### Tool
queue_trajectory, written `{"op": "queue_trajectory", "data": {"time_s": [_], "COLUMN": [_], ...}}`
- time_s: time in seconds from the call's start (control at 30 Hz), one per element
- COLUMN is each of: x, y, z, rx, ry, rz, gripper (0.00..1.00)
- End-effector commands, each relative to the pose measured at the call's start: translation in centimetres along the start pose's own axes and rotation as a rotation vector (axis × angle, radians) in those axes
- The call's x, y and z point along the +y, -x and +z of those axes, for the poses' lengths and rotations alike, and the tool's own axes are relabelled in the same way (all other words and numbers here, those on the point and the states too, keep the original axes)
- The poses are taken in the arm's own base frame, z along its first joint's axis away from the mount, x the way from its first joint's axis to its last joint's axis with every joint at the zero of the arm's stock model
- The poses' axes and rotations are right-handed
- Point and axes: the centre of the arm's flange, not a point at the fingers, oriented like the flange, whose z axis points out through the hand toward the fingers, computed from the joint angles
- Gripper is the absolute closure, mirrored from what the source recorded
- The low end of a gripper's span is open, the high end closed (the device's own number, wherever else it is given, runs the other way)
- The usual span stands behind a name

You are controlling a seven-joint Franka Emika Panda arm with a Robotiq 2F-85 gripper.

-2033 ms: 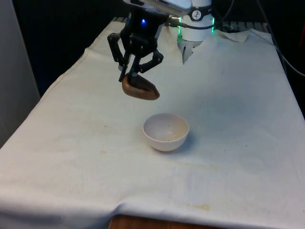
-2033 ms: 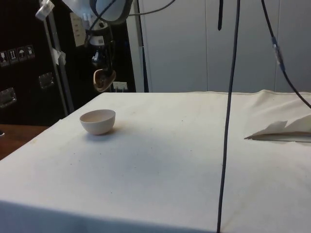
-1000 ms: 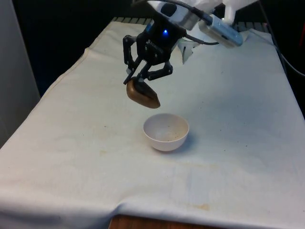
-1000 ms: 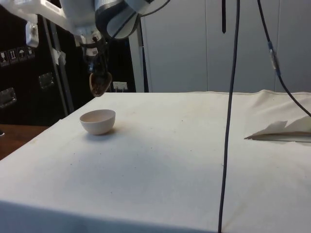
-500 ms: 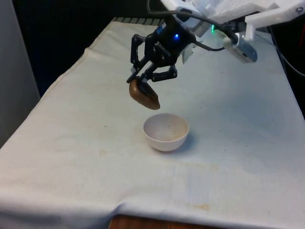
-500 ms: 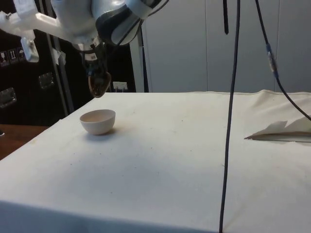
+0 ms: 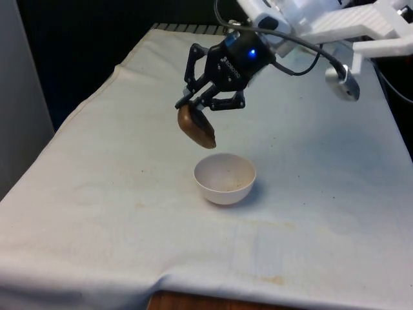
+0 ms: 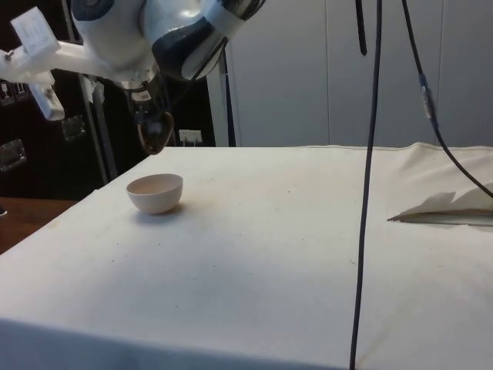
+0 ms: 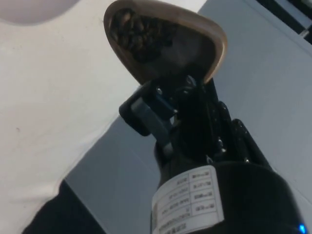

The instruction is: Pour the coffee beans from the cup into the bowl.

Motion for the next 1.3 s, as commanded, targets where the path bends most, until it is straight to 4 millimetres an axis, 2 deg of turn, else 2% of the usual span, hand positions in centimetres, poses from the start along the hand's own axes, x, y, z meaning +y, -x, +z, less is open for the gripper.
{"op": "queue_trajectory", "data": {"time_s": [0.0,1.27], "x": [-0.3,-5.1], "y": [-0.1,0.5], "z": [-0.1,-3.0], "rx": [0.003,0.064], "ry": [0.016,0.302], "rz": [-0.001,-0.030], "gripper": [1.00,1.00]}}
